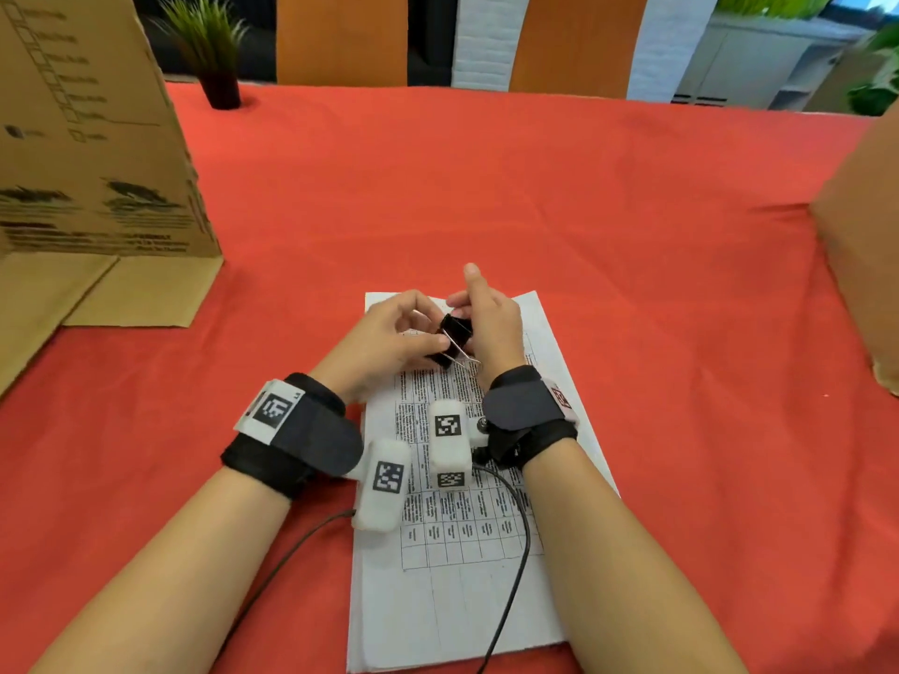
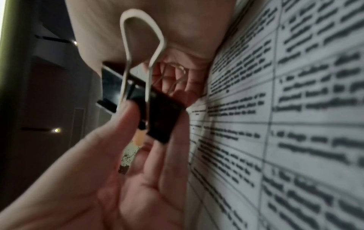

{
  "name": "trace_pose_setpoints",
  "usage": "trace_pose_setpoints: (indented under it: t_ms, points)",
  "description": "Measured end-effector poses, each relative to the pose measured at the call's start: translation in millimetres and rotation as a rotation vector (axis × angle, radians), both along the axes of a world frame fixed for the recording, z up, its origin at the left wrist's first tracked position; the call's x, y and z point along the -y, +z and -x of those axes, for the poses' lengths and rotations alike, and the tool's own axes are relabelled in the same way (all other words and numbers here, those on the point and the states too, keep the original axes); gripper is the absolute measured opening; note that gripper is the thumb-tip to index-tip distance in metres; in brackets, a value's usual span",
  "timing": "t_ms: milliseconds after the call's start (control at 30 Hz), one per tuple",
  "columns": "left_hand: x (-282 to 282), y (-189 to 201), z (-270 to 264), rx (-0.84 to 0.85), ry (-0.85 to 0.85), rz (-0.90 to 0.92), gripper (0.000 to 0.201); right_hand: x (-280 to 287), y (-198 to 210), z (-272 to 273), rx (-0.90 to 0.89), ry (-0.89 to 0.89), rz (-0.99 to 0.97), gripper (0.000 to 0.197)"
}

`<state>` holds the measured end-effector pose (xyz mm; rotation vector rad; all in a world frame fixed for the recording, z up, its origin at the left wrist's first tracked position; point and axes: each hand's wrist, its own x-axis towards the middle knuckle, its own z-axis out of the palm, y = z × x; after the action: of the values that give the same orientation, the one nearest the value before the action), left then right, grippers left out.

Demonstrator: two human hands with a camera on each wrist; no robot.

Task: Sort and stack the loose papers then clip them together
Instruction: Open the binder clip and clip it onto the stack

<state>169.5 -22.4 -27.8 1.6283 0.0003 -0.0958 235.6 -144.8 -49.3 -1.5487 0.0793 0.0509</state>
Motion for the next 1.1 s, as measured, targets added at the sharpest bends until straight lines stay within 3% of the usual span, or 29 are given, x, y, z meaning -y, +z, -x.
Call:
trace_pose_setpoints:
  t_ms: [133,200,500,800,1100]
  points:
    - [6.9,-8.2,-0.2,-0.008,0.149,0.154,0.023,-0.3,4.9,3.1,-0.074,-0.041,-0.178,0.048]
    - [3.8,-10.4,-2.6,0.015,0.234,0.144,0.023,-0.6,5.7,5.2,-0.073,-0.018,-0.212,0.048]
    - [5.5,-13.7,-1.3,0.06,0.234,0.029,0.02,1.0,4.4,6.9,0.013,-0.109,0.006,0.05]
    - [6.7,-15.0,-1.6,0.019,0.253,0.107,0.021,1.6,4.1,6.3,0.047,-0.186,0.061,0.043]
    - [7.8,-13.2,-0.6,0.024,0.239,0.069,0.022,-0.8,5.3,8.2,0.146,-0.179,0.133,0.043]
